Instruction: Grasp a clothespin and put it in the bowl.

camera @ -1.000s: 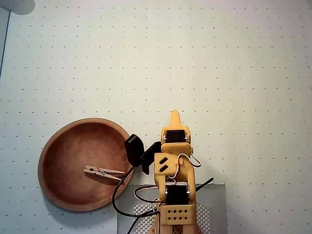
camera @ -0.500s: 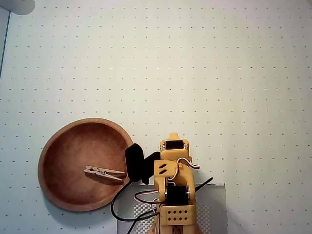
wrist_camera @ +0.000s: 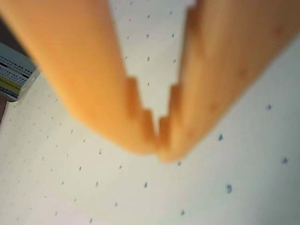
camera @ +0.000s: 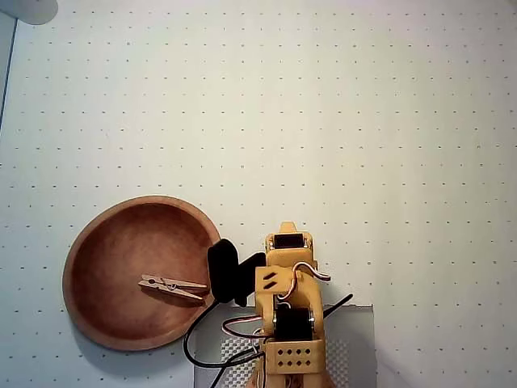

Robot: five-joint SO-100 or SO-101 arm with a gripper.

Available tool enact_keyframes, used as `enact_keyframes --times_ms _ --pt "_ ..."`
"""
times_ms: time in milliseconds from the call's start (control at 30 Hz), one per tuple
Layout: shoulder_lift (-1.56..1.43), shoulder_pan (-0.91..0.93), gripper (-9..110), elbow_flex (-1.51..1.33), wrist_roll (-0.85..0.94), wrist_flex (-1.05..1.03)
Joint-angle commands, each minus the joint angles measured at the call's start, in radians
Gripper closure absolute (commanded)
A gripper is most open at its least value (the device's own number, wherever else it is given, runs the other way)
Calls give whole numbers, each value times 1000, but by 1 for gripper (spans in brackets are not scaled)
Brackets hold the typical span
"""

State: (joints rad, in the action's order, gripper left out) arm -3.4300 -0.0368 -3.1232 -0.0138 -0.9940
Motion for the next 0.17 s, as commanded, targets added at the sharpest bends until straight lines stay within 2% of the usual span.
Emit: enact_keyframes --times_ms 0,133 --pt "-14 3 105 2 0 -3" --pt "-14 3 105 2 0 -3"
